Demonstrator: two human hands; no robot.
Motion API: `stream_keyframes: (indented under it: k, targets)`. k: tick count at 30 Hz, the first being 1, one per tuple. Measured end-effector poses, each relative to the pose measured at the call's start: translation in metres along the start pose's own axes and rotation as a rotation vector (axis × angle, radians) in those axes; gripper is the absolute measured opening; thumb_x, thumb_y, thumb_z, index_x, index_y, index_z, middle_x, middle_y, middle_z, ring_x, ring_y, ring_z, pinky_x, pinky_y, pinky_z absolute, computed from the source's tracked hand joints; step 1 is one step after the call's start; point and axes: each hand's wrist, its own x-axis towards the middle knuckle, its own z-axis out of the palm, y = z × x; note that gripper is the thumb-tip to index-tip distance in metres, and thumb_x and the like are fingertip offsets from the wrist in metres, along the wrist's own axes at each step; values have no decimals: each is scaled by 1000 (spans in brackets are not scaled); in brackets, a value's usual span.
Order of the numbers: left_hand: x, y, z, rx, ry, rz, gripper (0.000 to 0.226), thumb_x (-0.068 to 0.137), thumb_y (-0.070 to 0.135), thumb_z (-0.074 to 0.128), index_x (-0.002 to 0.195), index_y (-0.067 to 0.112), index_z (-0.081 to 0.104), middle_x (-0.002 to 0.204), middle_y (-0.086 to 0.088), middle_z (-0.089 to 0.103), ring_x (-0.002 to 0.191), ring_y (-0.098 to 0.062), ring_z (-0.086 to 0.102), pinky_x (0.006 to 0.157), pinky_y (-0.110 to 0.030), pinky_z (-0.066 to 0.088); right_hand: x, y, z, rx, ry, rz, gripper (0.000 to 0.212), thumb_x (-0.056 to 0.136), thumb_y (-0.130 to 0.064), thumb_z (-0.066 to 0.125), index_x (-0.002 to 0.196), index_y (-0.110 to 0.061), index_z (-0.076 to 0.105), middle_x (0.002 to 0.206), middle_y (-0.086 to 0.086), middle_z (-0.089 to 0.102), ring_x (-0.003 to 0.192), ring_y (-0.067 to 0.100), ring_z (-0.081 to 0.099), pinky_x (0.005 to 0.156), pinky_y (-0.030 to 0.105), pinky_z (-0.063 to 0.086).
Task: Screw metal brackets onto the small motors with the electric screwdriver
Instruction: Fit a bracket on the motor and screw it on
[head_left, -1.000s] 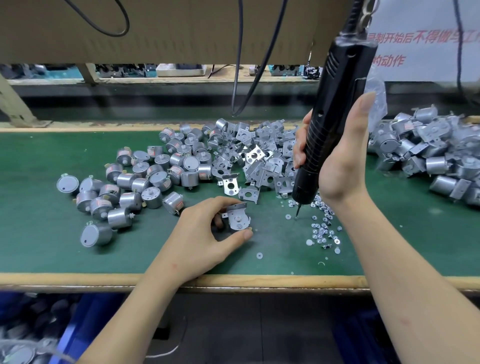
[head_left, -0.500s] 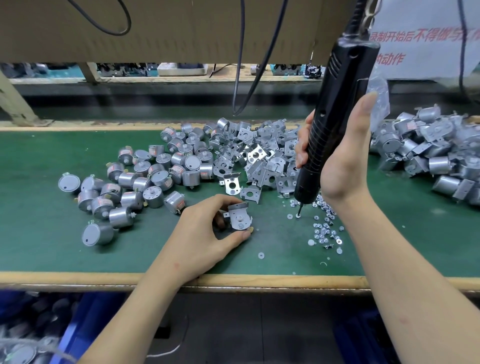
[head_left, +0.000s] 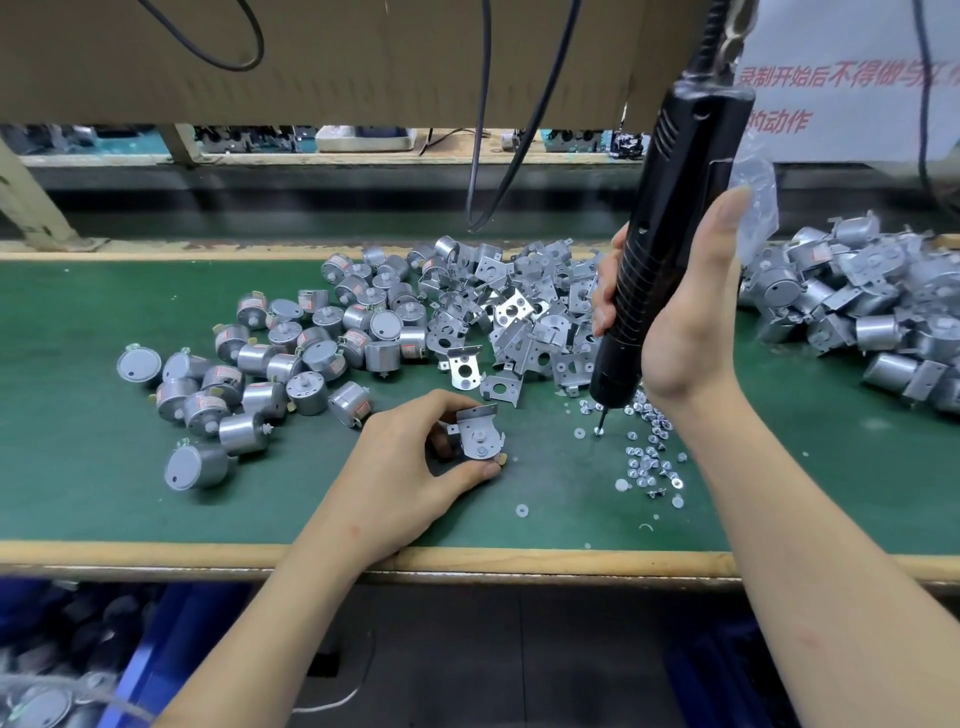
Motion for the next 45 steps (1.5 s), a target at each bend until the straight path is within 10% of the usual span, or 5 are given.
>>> stream_keyframes:
  k: [13, 45]
  targets:
    - [0, 1, 0, 5, 18, -30, 41, 70, 44, 85, 104, 31, 65, 74, 18, 67, 72, -7, 61, 72, -3, 36, 1, -14, 62, 77, -88, -81, 64, 102, -49, 14, 66, -18, 56, 58, 9, 56, 45, 25, 51, 47, 33, 44]
    - [0, 2, 0, 9, 14, -27, 45, 72, 45, 84, 108, 27, 65, 80, 12, 68, 73, -10, 61, 75, -12, 42, 2, 4, 79, 109, -81, -42, 63, 101, -50, 15, 71, -11, 54, 59, 10, 54, 47, 24, 50, 47, 33, 43]
